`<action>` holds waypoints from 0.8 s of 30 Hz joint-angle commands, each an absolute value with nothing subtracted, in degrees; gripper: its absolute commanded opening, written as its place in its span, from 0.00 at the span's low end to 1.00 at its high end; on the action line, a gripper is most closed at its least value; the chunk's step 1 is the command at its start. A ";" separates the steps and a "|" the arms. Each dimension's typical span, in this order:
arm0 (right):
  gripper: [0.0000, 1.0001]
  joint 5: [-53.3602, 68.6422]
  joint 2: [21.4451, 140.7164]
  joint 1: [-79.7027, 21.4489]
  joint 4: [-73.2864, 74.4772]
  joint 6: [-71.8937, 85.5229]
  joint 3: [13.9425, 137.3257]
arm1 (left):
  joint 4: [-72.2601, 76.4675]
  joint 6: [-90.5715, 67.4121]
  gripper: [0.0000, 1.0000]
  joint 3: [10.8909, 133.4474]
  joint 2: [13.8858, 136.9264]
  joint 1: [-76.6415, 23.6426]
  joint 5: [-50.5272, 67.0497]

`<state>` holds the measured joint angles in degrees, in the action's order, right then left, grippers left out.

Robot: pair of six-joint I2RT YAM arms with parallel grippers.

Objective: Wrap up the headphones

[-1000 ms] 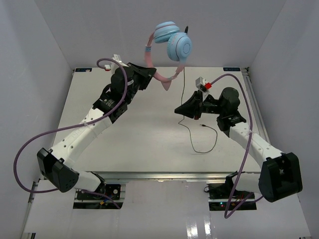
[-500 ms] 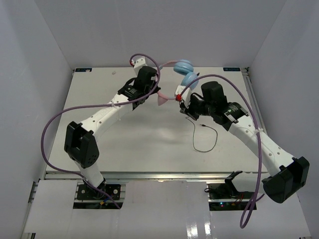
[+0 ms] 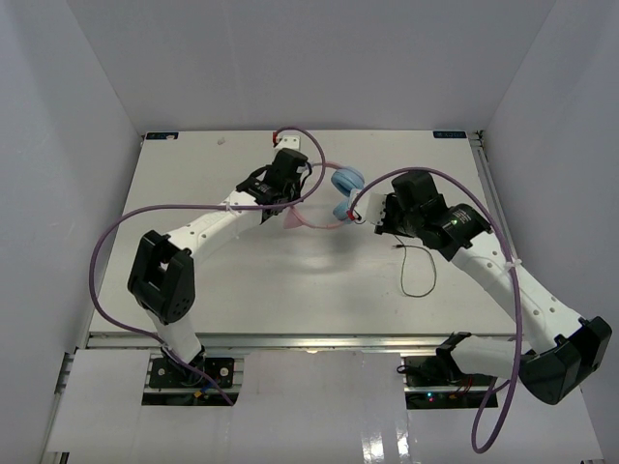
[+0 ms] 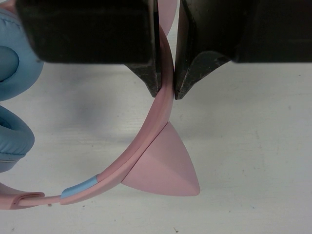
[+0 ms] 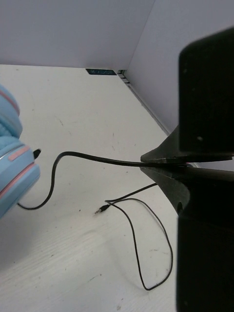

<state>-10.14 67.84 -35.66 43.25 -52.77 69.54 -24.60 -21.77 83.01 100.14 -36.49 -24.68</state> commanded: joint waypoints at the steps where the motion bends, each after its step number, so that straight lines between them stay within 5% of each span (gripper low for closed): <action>1: 0.08 -15.08 65.93 -35.68 41.09 -57.43 71.72 | -19.40 -15.75 0.00 82.43 92.30 -36.47 -21.80; 12: 0.09 9.53 65.39 -36.03 44.71 -61.79 76.72 | -17.83 -17.78 0.00 82.56 94.15 -36.47 -10.39; 24: 0.09 12.20 64.84 -36.04 43.97 -66.58 74.70 | -18.24 -18.38 0.00 84.59 99.17 -36.47 -2.14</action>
